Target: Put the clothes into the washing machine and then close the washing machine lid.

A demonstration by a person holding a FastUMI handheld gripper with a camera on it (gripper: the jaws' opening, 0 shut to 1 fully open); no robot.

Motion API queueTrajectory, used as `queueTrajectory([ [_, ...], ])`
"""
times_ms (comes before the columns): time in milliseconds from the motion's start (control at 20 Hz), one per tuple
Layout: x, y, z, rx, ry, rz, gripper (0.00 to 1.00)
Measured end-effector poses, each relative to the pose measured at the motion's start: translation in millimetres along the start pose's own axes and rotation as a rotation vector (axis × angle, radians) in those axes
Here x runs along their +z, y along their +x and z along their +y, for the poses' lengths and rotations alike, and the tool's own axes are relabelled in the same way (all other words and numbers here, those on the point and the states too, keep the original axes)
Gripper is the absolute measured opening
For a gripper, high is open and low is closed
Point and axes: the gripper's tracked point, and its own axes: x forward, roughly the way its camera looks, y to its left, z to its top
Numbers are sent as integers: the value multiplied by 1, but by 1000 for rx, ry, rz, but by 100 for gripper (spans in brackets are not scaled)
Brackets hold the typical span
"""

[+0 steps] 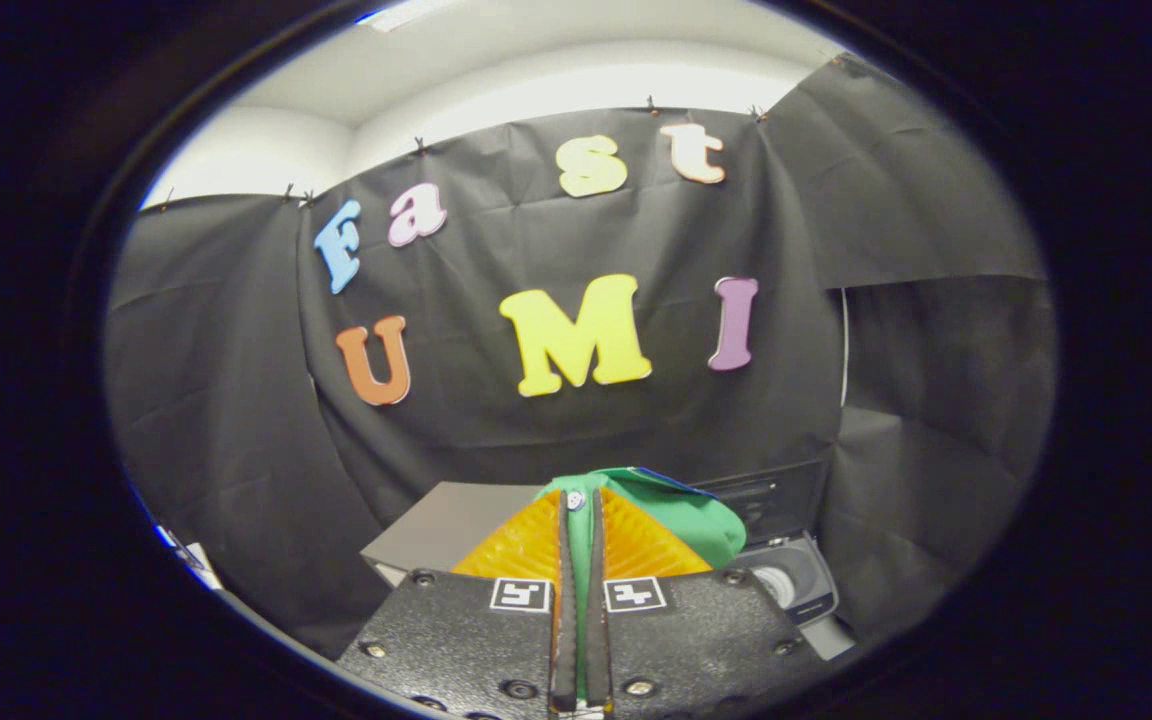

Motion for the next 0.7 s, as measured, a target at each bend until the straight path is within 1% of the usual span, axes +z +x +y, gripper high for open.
queueTrajectory([
  [200, 21, -3, -57, -63, 0, -25, 7],
  [350, 28, 13, -101, -94, -14, -26, 7],
  [500, 21, 41, -142, -94, -27, 7, 7],
  [700, -5, 92, -183, -55, -63, 76, 7],
])
